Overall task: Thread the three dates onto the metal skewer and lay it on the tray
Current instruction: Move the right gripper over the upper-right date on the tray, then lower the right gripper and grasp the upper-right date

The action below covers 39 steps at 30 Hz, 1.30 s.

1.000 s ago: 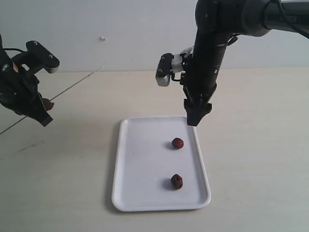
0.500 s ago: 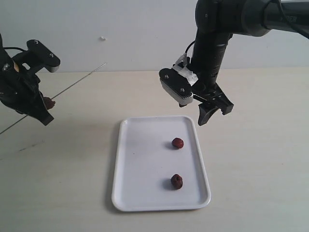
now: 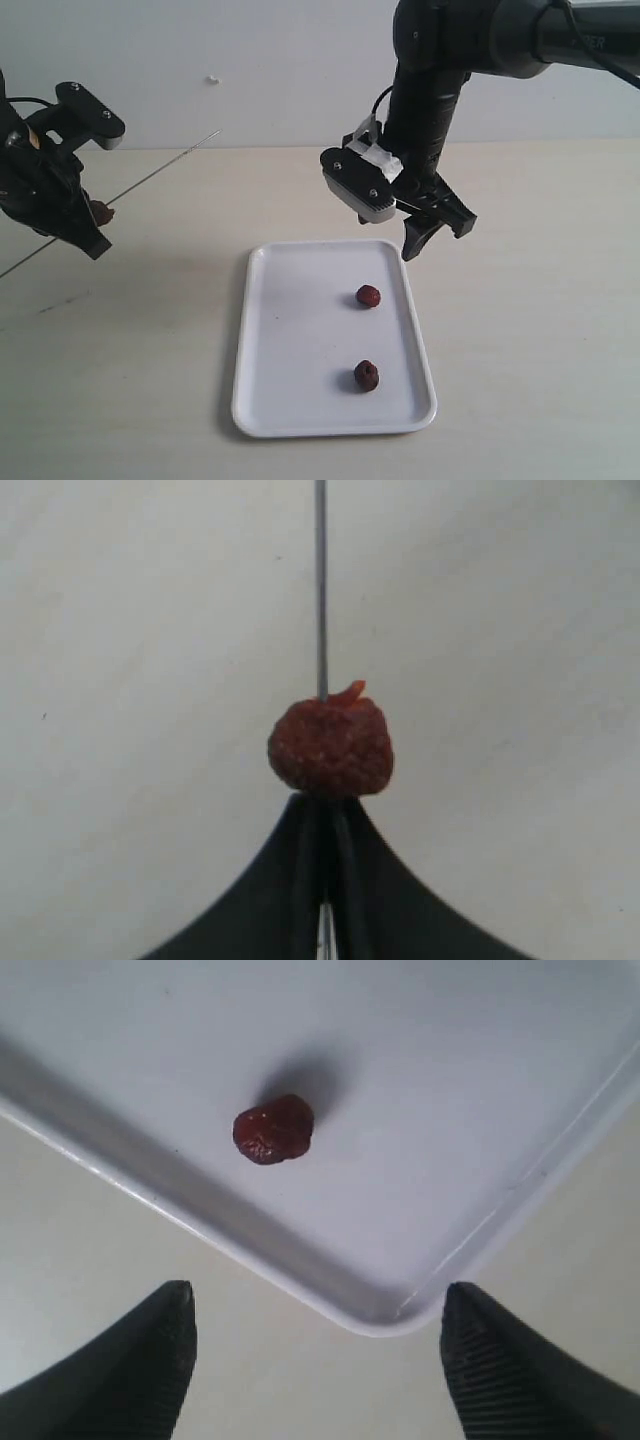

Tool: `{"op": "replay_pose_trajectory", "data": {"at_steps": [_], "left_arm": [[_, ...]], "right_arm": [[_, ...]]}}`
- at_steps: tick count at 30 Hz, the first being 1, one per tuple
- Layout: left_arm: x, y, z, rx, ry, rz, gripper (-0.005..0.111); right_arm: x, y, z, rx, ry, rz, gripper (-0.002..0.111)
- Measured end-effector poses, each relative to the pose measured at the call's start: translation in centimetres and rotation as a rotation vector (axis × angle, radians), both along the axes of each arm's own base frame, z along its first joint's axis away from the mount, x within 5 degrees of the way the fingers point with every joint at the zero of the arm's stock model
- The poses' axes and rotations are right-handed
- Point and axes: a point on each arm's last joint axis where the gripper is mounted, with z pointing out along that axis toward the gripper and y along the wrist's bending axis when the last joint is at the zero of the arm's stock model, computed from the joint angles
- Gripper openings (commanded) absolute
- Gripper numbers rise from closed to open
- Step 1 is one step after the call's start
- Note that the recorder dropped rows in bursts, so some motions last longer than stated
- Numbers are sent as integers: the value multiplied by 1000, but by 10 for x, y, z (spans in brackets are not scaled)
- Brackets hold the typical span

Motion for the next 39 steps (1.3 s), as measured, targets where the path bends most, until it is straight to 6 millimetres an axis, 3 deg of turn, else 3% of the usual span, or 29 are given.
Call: {"op": "replay_pose_trajectory", "data": {"at_steps": [17, 27, 34, 39], "left_arm": [[1, 0, 0, -4, -13, -4, 0], [2, -1, 1, -2, -19, -14, 0], [2, -1, 1, 0, -19, -18, 0], [2, -1, 1, 1, -19, -20, 0]], "right_arm": [[0, 0, -1, -14, 1, 30, 67], [-10, -3, -23, -27, 55, 85, 67], [-11, 11, -25, 98, 64, 102, 67], [-10, 16, -39, 92, 80, 117, 66]]}}
